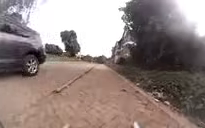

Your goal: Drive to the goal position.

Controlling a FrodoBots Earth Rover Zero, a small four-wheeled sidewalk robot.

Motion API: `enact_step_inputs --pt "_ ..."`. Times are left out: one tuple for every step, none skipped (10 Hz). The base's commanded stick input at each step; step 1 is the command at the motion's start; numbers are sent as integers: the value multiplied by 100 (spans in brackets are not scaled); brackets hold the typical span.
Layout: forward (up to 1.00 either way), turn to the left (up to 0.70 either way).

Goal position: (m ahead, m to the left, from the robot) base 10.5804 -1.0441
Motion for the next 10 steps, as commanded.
enact_step_inputs --pt "50 0" --pt "50 0" --pt "50 0" --pt "50 0" --pt "50 0" --pt "50 0" --pt "50 0" --pt "50 0" --pt "50 0" --pt "50 0"
